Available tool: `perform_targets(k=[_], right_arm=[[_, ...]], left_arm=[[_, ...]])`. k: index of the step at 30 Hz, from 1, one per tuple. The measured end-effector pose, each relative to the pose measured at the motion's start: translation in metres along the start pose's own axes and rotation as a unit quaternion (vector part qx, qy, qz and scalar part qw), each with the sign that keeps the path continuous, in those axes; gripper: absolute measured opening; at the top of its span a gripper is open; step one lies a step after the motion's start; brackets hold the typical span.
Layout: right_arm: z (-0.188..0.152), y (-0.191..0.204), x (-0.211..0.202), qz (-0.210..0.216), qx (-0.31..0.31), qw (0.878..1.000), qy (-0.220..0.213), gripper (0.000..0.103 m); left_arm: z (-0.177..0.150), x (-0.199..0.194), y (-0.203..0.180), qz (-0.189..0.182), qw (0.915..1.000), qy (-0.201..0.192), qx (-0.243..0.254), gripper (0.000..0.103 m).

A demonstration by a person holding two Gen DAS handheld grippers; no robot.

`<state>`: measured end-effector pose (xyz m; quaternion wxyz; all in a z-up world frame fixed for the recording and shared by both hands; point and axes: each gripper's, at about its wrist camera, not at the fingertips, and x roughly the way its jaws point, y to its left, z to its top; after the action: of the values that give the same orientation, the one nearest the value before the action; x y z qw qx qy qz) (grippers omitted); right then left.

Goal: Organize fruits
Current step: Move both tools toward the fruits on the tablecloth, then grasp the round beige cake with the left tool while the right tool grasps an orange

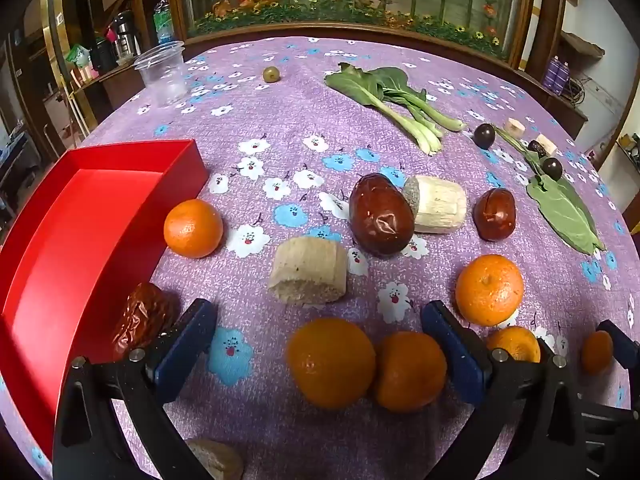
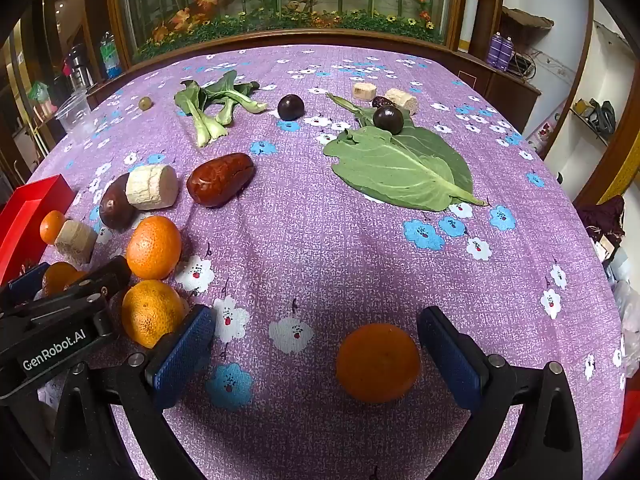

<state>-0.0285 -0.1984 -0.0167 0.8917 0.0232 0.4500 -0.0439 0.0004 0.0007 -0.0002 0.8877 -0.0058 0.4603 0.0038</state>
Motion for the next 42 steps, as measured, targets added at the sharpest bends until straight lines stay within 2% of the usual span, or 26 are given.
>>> perform_targets(k=[6,10,11,13,14,18,22,24,26,29,32,35,40,42], right_arm=[[0.000,0.000,-0.001,0.007,-0.007,1.000,0.002,0.103],[0.000,0.001,-0.003,0.007,-0.006,1.000,0.012,0.103],[0.001,0.001,-0.003,0.007,-0.006,1.000,0.014,0.103],[0.002,0.001,-0.001,0.007,-0.008,1.000,0.016,0.103],[0.003,0.001,-0.001,0.009,-0.010,1.000,0.017,0.103],[0.000,-0.002,-0.007,0.018,-0.005,1.000,0.016,0.100],[-0.004,-0.003,-0.041,0.058,0.015,0.998,-0.034,0.100],[-0.005,0.005,-0.061,0.071,-0.002,0.995,-0.064,0.100],[-0.006,0.015,-0.072,0.075,-0.020,0.994,-0.080,0.100],[-0.008,0.028,-0.079,0.089,-0.043,0.991,-0.088,0.100],[-0.013,0.038,-0.072,0.117,-0.053,0.989,-0.077,0.095],[-0.018,0.043,-0.064,0.132,-0.054,0.988,-0.066,0.090],[-0.024,0.040,-0.061,0.148,-0.054,0.986,-0.061,0.087],[-0.024,0.038,-0.060,0.148,-0.055,0.986,-0.061,0.087]], left_arm=[[0.004,0.002,0.005,-0.016,0.9991,0.032,0.024,0.103],[0.008,0.000,0.014,-0.047,0.9972,0.051,0.027,0.102],[0.000,-0.006,0.012,-0.054,0.9970,0.051,0.022,0.099],[-0.004,-0.020,0.019,-0.080,0.9957,0.042,0.018,0.086],[-0.007,-0.030,0.022,-0.087,0.9955,0.030,0.020,0.081],[-0.013,-0.082,0.043,-0.078,0.9950,-0.057,0.027,0.081],[-0.019,-0.143,0.074,-0.062,0.9847,-0.162,0.021,0.082],[-0.017,-0.160,0.087,-0.067,0.9790,-0.192,0.020,0.096],[-0.019,-0.170,0.097,-0.071,0.9733,-0.217,0.022,0.099],[-0.019,-0.165,0.106,-0.067,0.9760,-0.205,0.025,0.099],[-0.028,-0.142,0.104,-0.081,0.9839,-0.155,0.037,0.099],[-0.041,-0.119,0.096,-0.099,0.9873,-0.114,0.050,0.097],[-0.057,-0.098,0.091,-0.121,0.9876,-0.078,0.063,0.079],[-0.062,-0.090,0.089,-0.130,0.9875,-0.059,0.067,0.065]])
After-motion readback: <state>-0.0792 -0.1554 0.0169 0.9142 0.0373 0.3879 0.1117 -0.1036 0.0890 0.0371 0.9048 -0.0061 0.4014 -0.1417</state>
